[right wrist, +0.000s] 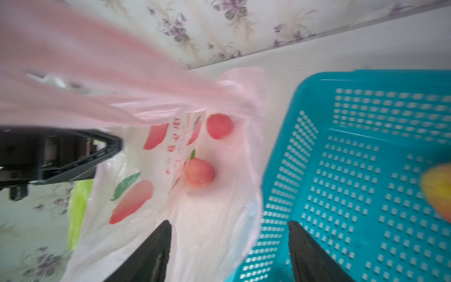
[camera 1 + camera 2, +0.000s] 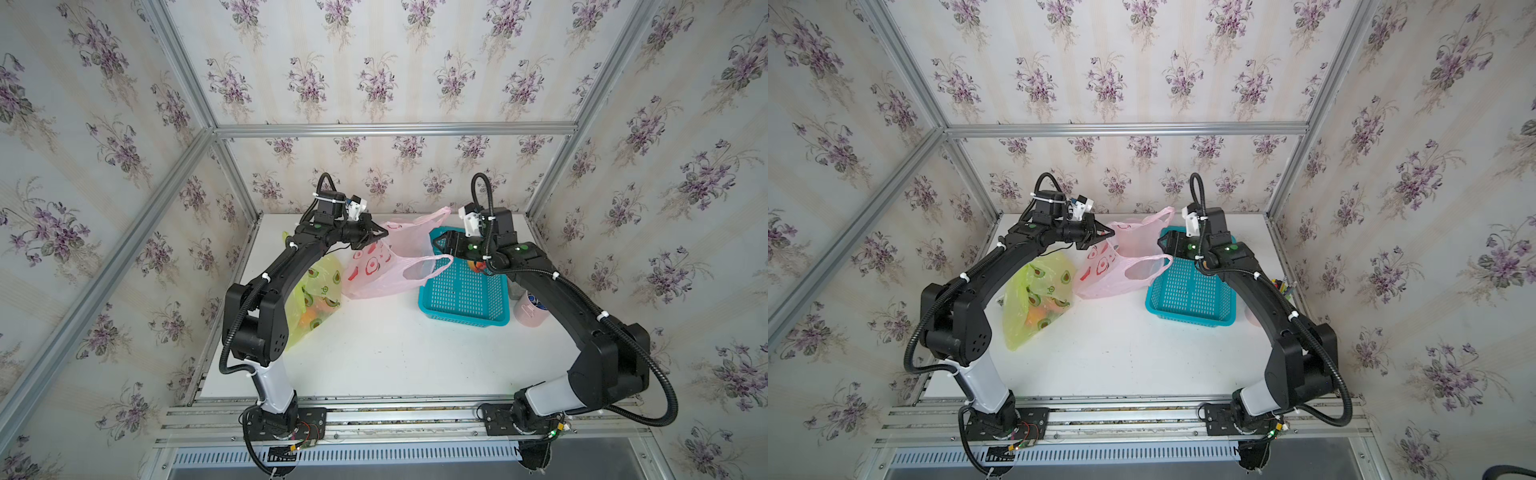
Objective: Place the peach into a plastic bag & tie a knot
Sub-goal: Place the peach in the plastic bag, then pick up the peach from the basket.
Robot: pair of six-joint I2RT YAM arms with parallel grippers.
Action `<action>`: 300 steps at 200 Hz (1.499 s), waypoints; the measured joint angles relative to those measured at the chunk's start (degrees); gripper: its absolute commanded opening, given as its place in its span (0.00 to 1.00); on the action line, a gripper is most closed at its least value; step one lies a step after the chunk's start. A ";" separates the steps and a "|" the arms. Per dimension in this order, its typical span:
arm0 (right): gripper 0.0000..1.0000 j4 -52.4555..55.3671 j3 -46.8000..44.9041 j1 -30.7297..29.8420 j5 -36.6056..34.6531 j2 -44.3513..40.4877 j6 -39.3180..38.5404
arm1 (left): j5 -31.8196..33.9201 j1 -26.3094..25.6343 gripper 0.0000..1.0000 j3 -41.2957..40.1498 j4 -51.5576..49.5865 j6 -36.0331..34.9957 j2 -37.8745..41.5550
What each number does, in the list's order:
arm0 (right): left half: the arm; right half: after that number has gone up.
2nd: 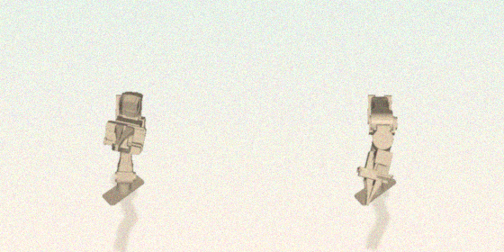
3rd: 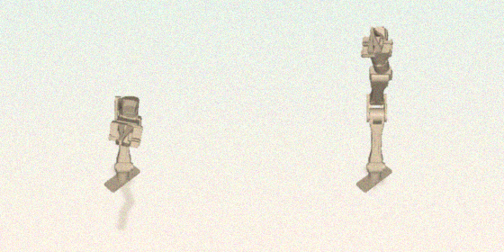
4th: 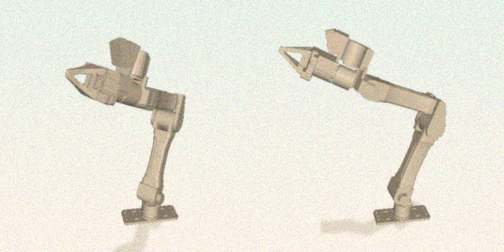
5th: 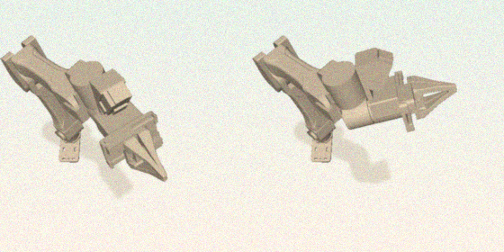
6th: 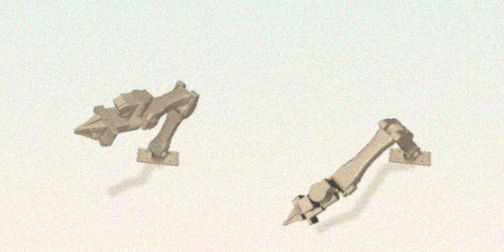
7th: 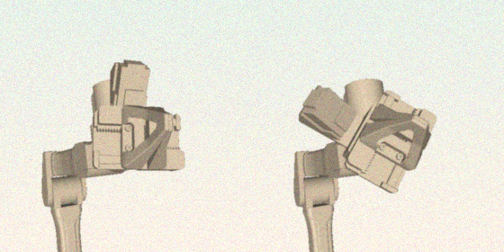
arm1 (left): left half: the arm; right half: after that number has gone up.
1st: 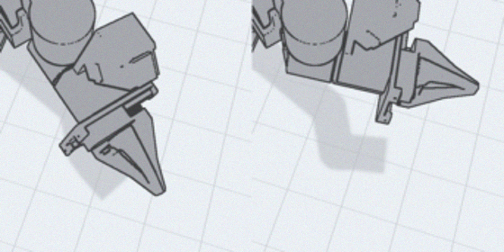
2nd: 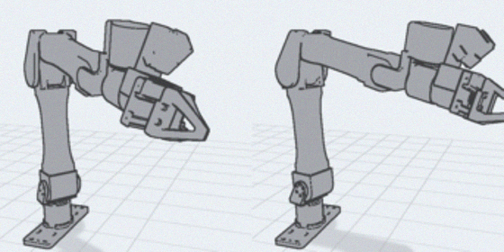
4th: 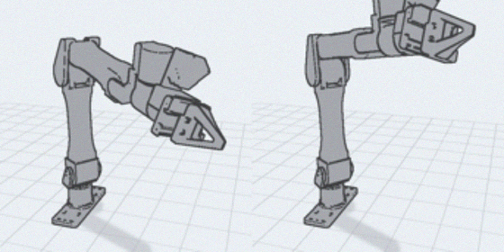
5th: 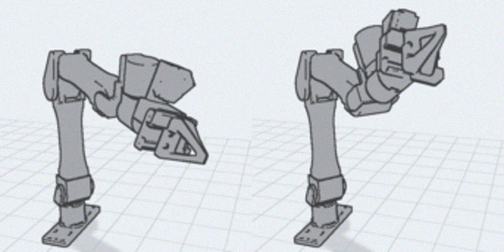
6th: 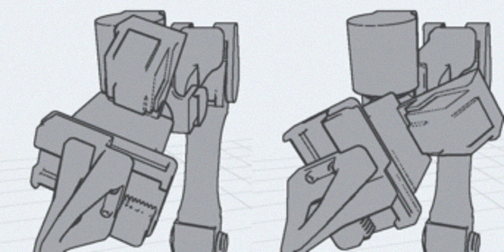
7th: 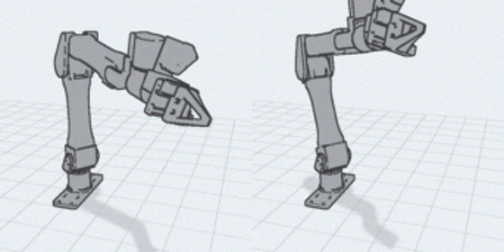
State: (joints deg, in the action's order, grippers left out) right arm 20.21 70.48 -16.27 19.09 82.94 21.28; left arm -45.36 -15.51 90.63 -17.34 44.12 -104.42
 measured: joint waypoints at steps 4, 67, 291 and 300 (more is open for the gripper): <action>0.72 0.13 -1.09 0.76 -0.83 -0.85 -0.22 | 0.00 0.00 0.00 0.07 -0.07 0.00 -0.09; 0.88 0.07 -7.28 4.68 -14.71 3.96 -1.75 | -0.13 -0.02 0.00 0.33 -0.09 0.07 -0.87; 0.54 -1.51 6.27 5.84 -28.17 29.00 -6.23 | -0.87 -0.28 0.00 -0.07 -0.09 -0.13 -0.68; 0.52 -1.95 4.92 5.81 -27.19 27.19 -6.05 | -0.87 -0.28 0.00 -0.07 -0.07 -0.07 -0.68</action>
State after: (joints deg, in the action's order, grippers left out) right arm 18.26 75.40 -10.46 -8.10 110.13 15.22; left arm -46.24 -15.79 90.56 -17.41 44.05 -105.10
